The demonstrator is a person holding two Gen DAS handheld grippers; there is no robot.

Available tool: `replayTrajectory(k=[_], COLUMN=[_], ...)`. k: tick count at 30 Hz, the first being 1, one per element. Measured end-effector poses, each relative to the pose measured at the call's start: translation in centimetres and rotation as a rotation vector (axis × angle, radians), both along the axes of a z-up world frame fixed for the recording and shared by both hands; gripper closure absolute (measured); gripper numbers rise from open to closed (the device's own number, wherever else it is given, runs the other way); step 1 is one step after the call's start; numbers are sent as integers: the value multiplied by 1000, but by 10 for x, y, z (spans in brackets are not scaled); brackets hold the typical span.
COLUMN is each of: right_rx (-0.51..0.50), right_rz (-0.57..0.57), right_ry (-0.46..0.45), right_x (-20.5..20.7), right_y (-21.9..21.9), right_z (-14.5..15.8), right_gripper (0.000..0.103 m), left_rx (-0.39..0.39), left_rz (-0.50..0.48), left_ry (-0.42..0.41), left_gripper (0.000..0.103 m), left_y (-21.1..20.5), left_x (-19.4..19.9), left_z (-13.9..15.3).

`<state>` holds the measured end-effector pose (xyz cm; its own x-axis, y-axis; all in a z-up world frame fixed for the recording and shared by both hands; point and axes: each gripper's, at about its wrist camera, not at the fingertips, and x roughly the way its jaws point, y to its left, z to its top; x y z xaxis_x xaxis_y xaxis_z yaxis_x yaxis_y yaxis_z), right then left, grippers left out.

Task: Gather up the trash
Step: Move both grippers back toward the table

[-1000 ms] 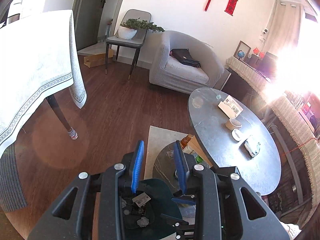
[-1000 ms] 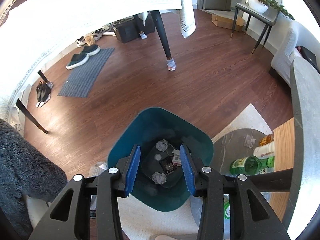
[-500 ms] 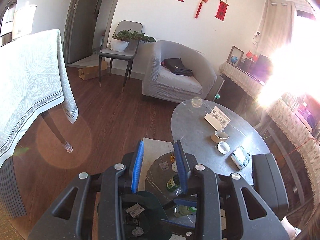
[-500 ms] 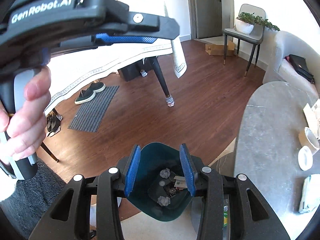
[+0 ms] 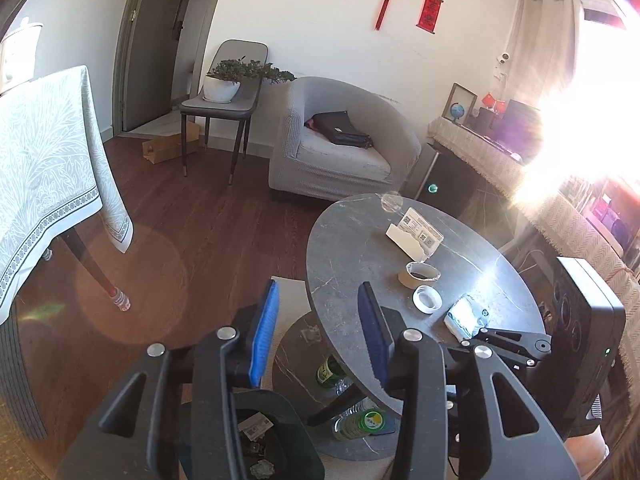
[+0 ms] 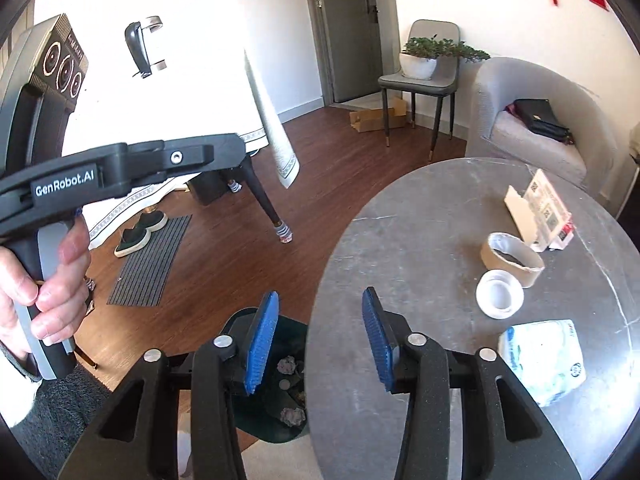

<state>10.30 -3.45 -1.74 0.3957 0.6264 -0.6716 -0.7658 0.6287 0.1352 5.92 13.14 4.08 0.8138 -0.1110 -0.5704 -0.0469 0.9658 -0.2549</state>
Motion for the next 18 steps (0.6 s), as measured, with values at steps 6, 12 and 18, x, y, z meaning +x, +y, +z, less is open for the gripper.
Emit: replayTrajectory(k=[6, 12, 18], right_rx=[0, -13, -76], right_rz=[-107, -205, -271], right_ry=[-32, -60, -72], right_x=[20, 39, 51], right_y=[-32, -64, -85], right_z=[0, 0, -12], right_gripper=[34, 17, 14], left_rx=[17, 12, 38], left_rz=[-16, -16, -30], left_ry=[14, 21, 27], left_gripper=[49, 31, 27], left_y=[-16, -26, -41], left_x=[13, 25, 34], left_z=[-7, -11, -16])
